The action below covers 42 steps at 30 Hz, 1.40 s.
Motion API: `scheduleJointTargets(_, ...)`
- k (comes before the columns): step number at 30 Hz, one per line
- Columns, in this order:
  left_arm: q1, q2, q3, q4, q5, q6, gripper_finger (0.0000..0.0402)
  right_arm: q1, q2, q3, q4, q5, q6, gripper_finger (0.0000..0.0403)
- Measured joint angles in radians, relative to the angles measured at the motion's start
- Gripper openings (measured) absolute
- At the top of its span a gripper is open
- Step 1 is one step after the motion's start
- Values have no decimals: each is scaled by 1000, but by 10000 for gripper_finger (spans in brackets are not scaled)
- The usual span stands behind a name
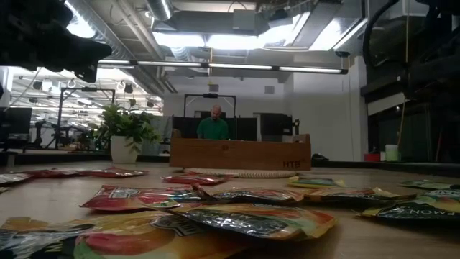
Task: Pick & Place Tea
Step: Put the yellow tea bag into the right section of the wooden organizer
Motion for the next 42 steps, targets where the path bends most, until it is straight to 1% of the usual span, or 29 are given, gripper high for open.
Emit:
scheduleJointTargets(7,0,0,0,0,0,0,7,0,17,-4,15,-2,-2,35)
scheduleJointTargets(10,0,0,0,0,0,0,6,0,17,-34,59,-3,-2,35)
scheduleJointTargets(13,0,0,0,0,0,0,9,0,17,-56,99,-29,-2,35)
scheduleJointTargets(24,0,0,0,0,0,0,6,1,17,-65,101,-29,-7,35)
scheduleJointTargets(31,0,0,0,0,0,0,10,1,12,-143,212,-29,-3,35)
scheduleJointTargets(42,0,0,0,0,0,0,10,1,13,-155,212,-29,-7,35)
